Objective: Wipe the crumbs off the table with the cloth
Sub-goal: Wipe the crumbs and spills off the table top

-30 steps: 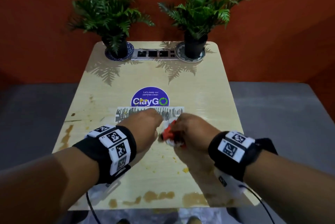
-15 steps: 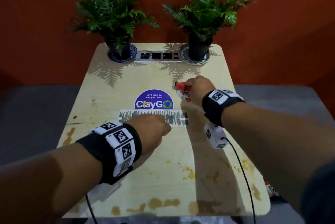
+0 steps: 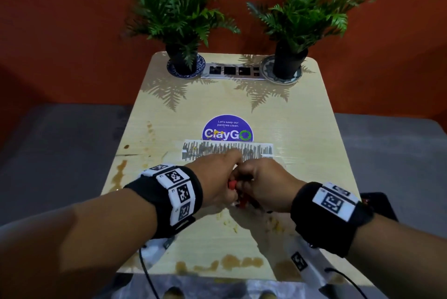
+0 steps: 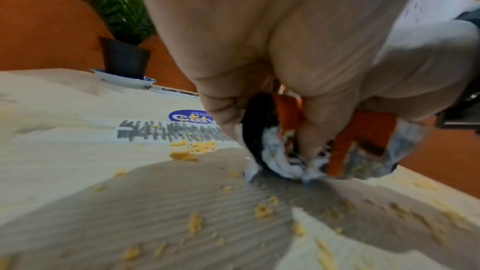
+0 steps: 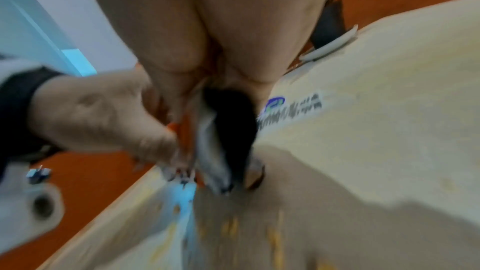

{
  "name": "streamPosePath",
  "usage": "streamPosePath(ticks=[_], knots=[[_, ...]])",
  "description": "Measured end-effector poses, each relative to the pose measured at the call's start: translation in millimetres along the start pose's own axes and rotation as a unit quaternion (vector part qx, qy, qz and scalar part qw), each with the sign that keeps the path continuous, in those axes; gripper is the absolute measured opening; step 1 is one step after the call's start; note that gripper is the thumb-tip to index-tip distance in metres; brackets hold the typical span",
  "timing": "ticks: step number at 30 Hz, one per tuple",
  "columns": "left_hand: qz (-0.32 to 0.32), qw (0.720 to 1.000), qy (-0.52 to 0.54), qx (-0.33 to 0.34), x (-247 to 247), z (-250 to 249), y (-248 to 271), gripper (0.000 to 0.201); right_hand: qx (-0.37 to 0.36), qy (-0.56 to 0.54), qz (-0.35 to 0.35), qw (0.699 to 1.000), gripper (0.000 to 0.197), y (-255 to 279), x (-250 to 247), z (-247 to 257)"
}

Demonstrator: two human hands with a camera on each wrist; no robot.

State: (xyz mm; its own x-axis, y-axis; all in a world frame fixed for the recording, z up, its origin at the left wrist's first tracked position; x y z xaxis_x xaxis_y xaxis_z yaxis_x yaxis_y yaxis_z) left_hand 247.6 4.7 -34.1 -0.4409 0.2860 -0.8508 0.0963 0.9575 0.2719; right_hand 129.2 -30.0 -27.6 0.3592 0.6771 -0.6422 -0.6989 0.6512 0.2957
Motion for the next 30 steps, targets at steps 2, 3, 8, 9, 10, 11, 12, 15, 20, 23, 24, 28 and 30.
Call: streamPosePath(ticks=[2, 3, 8, 9, 10, 11, 12, 15, 20, 23, 24, 28, 30], knots=[[-0.019, 1.0, 0.003, 0.016, -2.1, 3.8, -1.4, 0.044, 0.012, -0.075, -0.024, 0.997, 0.016, 0.1, -17.0, 3.4], [-0.036, 0.999, -0.007, 0.026, -5.4, 7.0, -2.6, 0.043, 0.022, -0.111, -0.058, 0.992, 0.014, -3.8, -29.0, -0.6], [-0.119, 0.992, -0.038, 0.005, -39.9, 30.9, -28.1, 0.035, 0.061, 0.241, -0.069, 0.966, 0.033, -41.5, -73.1, -49.9], [-0.14, 0.988, -0.058, 0.005, -48.4, 36.6, -39.7, 0.035, 0.057, 0.302, -0.015, 0.952, 0.03, -45.8, -68.2, -56.2], [-0.158, 0.985, -0.075, 0.002, -55.8, 43.2, -53.6, 0.036, 0.054, 0.34, 0.019, 0.938, 0.026, -47.5, -62.7, -58.2], [-0.17, 0.981, -0.091, -0.004, -61.1, 49.8, -67.9, 0.036, 0.048, 0.365, 0.033, 0.929, 0.025, -49.4, -58.8, -59.4], [-0.177, 0.979, -0.106, -0.005, -64.7, 56.2, -82.0, 0.034, 0.045, 0.383, 0.043, 0.922, 0.028, -50.3, -57.6, -57.9], [-0.146, 0.979, -0.145, -0.001, -61.1, 66.0, -105.7, 0.038, 0.026, 0.408, 0.053, 0.911, 0.061, -55.7, -53.8, -66.3], [-0.098, 0.981, -0.164, 0.04, -38.7, 63.1, -81.6, 0.027, 0.04, 0.41, 0.052, 0.91, 0.047, -52.9, -58.7, -60.2], [-0.105, 0.982, -0.141, 0.064, -18.6, 56.1, -28.3, 0.033, 0.055, 0.408, 0.059, 0.91, 0.058, -54.3, -59.8, -61.2], [-0.096, 0.984, -0.13, 0.077, -10.7, 52.2, -8.0, 0.034, 0.063, 0.408, 0.067, 0.909, 0.06, -52.7, -59.3, -61.2], [0.008, 0.99, -0.102, 0.097, 11.9, 54.7, 42.3, 0.033, 0.062, 0.396, 0.055, 0.914, 0.049, -46.2, -55.3, -49.2], [0.018, 0.995, -0.055, 0.077, -1.3, 64.5, 42.5, 0.027, 0.061, 0.388, 0.056, 0.918, 0.049, -42.3, -53.9, -43.4]])
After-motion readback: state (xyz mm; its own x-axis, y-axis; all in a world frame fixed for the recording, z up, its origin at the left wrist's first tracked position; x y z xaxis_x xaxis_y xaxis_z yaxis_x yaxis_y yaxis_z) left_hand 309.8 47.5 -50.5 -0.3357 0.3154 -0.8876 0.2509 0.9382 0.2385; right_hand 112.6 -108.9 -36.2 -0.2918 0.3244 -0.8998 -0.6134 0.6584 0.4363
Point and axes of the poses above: each hand's wrist, its own y-axis away from the middle knuckle, its own x-axis out of the palm, z = x × y, the point moved 4 cm from there along -y, towards the middle knuckle, and after that the axes turned 9 degrees about -z, right-handed, at the moved point
